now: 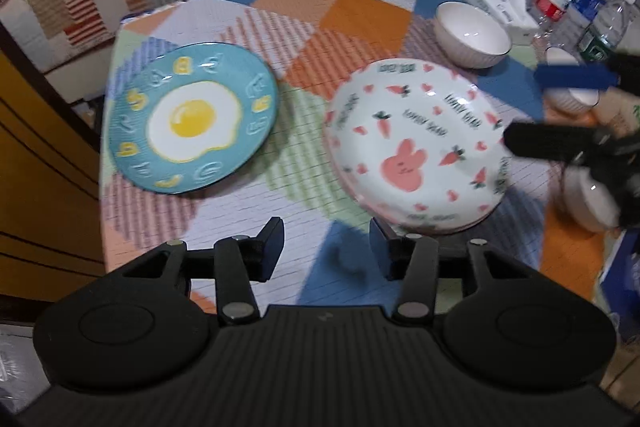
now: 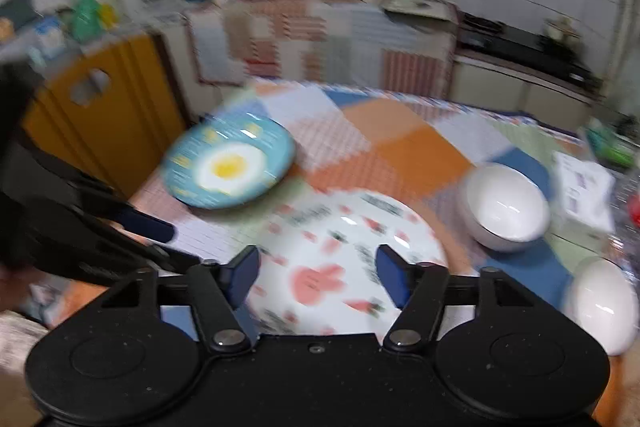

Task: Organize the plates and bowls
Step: 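Grasp the rim of the blue fried-egg plate with the right gripper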

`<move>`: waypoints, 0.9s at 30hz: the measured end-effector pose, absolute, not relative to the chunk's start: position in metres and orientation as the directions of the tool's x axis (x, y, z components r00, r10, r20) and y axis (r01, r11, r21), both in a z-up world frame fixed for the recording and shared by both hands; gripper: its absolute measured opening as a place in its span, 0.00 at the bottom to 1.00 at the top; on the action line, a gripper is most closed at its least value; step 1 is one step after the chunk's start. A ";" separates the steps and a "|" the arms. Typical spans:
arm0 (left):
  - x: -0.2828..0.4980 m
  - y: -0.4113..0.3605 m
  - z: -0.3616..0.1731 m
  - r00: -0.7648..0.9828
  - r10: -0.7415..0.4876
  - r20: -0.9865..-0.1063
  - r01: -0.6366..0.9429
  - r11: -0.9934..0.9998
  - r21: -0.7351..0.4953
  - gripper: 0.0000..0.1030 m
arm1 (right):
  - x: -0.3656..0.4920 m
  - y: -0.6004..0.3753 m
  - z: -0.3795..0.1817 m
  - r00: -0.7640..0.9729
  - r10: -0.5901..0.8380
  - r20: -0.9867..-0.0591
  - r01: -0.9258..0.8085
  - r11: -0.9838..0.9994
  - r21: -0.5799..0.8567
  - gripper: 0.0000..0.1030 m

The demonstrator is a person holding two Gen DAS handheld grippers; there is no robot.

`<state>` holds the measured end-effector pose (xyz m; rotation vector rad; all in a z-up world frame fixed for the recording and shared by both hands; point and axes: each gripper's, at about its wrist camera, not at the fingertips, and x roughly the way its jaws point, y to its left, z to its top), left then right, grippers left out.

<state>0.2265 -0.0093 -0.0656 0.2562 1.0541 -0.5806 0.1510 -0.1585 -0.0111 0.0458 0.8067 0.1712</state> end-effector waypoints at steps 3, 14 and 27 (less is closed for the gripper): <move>0.228 0.010 -0.062 0.378 -0.324 -0.867 0.554 0.830 -0.069 0.52 | 0.159 -0.147 -0.006 0.691 0.212 -0.691 -0.210 0.974 0.089 0.78; 0.273 0.078 -0.062 0.577 -0.245 -0.779 0.482 0.872 0.082 0.87 | 0.221 -0.117 -0.017 0.761 0.319 -0.565 -0.419 0.906 -0.052 0.88; 0.346 0.107 -0.101 0.554 -0.273 -0.787 0.413 0.910 -0.024 0.87 | 0.332 -0.129 -0.103 0.530 0.424 -0.734 -0.258 0.906 0.336 0.83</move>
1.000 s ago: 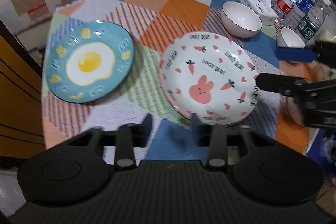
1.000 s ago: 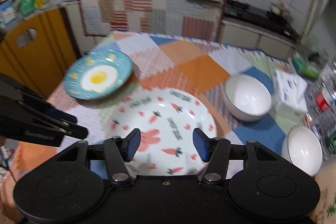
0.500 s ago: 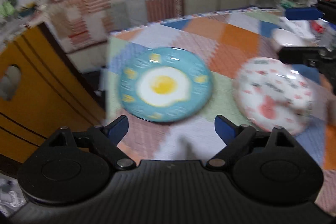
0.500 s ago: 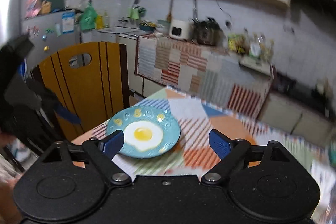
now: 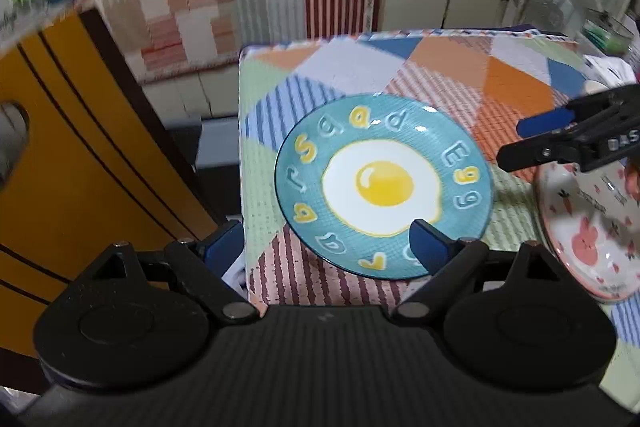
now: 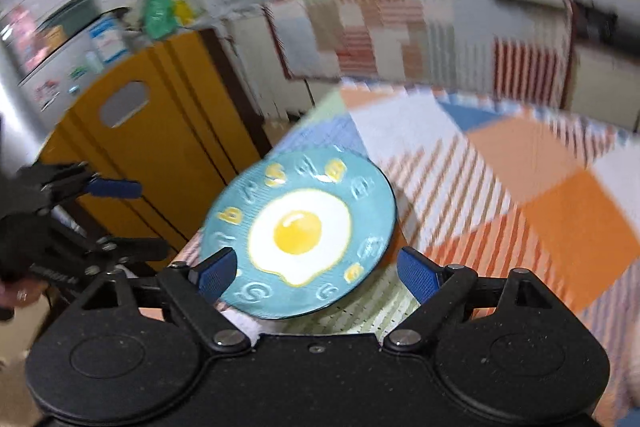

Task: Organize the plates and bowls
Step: 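Grasp the rim of the blue fried-egg plate with the right gripper, then carry the egg plate and lower it onto the bunny plate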

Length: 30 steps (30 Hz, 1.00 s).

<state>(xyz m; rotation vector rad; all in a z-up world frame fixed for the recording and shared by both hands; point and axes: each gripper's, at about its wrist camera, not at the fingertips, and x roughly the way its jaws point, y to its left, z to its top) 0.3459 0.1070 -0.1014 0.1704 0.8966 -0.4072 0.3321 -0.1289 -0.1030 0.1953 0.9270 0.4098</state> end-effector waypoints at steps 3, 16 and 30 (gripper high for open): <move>0.364 0.112 -0.116 0.514 -0.284 -0.809 0.394 0.916 -0.071 0.87 | 0.350 -0.136 -0.124 0.510 0.409 -0.757 -0.189 0.912 0.365 0.72; 0.403 0.118 -0.158 0.423 -0.290 -0.858 0.310 0.936 -0.164 0.33 | 0.381 -0.124 -0.159 0.479 0.429 -0.766 -0.134 0.898 0.419 0.45; 0.391 0.115 -0.146 0.404 -0.313 -0.859 0.248 0.942 -0.226 0.23 | 0.371 -0.130 -0.153 0.483 0.438 -0.759 -0.212 0.899 0.384 0.18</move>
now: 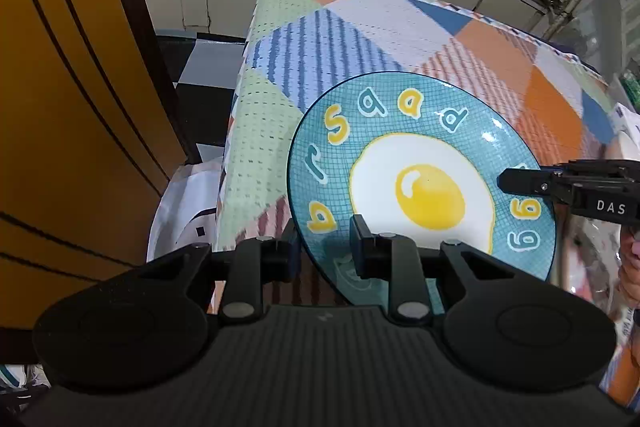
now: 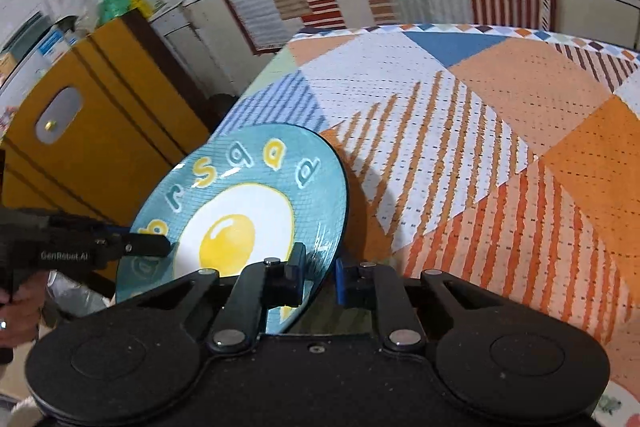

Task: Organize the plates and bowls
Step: 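Carry the egg plate and lower it onto the bunny plate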

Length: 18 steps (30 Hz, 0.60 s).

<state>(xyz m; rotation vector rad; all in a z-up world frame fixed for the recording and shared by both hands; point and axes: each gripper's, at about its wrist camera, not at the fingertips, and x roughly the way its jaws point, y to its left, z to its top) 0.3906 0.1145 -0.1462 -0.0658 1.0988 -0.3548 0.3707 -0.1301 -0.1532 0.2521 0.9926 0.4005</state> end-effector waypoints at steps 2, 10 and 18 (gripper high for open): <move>0.378 0.113 -0.136 0.420 -0.308 -0.854 0.261 0.942 -0.211 0.23 | 0.361 -0.133 -0.145 0.488 0.447 -0.750 -0.232 0.894 0.382 0.18; 0.337 0.094 -0.078 0.440 -0.355 -0.825 0.336 0.917 -0.215 0.23 | 0.318 -0.154 -0.090 0.534 0.466 -0.706 -0.297 0.885 0.359 0.18; 0.296 0.045 -0.038 0.428 -0.442 -0.788 0.455 0.859 -0.235 0.23 | 0.260 -0.196 -0.037 0.616 0.406 -0.674 -0.266 0.914 0.308 0.18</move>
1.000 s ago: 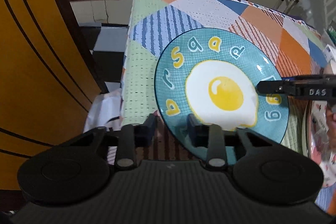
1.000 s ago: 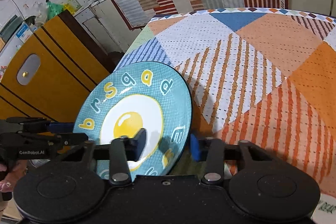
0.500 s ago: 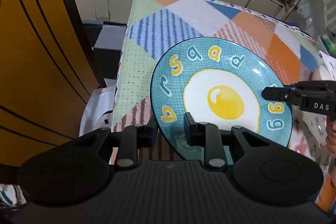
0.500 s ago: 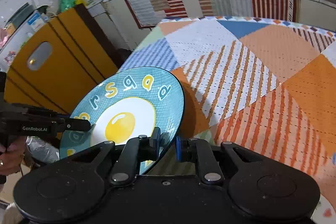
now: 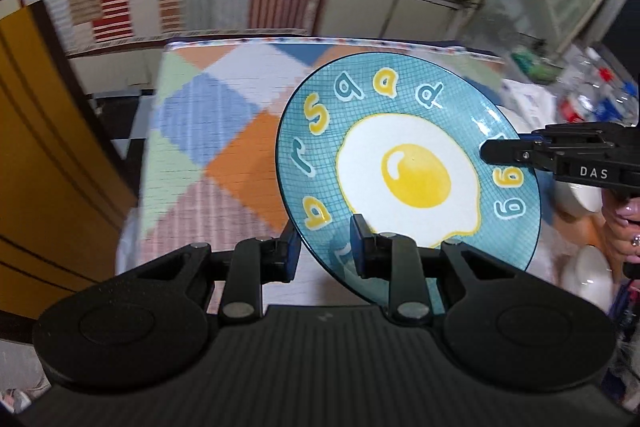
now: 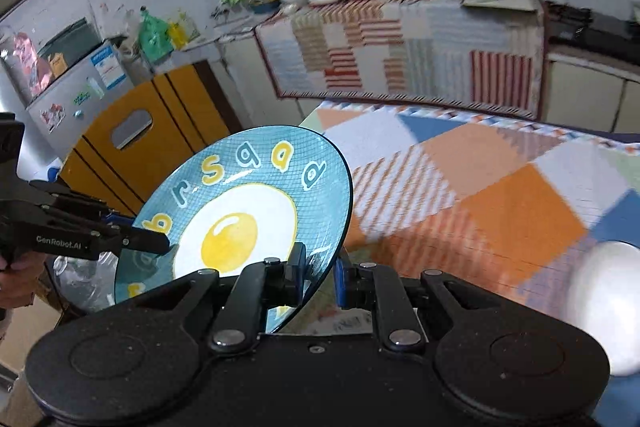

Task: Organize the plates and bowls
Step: 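Carry the egg plate and lower it onto the bunny plate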

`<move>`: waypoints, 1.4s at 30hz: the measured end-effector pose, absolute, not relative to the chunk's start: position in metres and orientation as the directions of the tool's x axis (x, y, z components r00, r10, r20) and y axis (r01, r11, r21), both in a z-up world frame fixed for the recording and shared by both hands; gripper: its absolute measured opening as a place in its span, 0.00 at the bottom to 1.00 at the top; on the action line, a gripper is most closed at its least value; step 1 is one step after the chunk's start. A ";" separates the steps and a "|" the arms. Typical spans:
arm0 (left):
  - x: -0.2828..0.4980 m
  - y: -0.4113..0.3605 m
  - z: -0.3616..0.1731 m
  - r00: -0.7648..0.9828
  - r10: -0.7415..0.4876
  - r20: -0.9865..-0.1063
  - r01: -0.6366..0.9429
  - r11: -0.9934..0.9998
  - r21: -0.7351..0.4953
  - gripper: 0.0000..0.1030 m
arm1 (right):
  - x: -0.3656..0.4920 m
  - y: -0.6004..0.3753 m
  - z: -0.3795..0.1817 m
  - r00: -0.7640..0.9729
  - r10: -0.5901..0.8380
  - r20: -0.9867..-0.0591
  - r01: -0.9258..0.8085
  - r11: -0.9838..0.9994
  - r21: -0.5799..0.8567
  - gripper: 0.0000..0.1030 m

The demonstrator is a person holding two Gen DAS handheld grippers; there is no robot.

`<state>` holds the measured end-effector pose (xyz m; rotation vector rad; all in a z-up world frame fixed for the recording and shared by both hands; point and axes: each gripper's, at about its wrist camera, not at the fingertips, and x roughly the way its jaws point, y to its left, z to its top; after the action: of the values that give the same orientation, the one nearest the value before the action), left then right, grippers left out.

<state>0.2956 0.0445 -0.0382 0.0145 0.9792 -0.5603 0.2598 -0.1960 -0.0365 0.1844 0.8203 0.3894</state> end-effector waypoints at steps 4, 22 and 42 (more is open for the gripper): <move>0.284 0.015 -0.042 0.385 -0.478 -0.790 0.479 0.835 -0.271 0.24 | 0.232 -0.222 -0.026 0.631 0.362 -0.686 -0.230 0.932 0.281 0.18; 0.264 -0.053 -0.114 0.221 -0.418 -0.881 0.492 0.828 -0.270 0.24 | 0.181 -0.275 -0.094 0.548 0.284 -0.786 -0.064 0.952 0.299 0.18; 0.274 -0.068 -0.129 0.181 -0.337 -0.924 0.478 0.851 -0.216 0.26 | 0.189 -0.256 -0.103 0.485 0.181 -0.855 -0.074 0.983 0.165 0.24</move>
<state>0.2743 -0.0684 -0.1288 0.1320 1.2640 -0.5778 0.1893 -0.2557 -0.1029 0.1111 1.0532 0.1556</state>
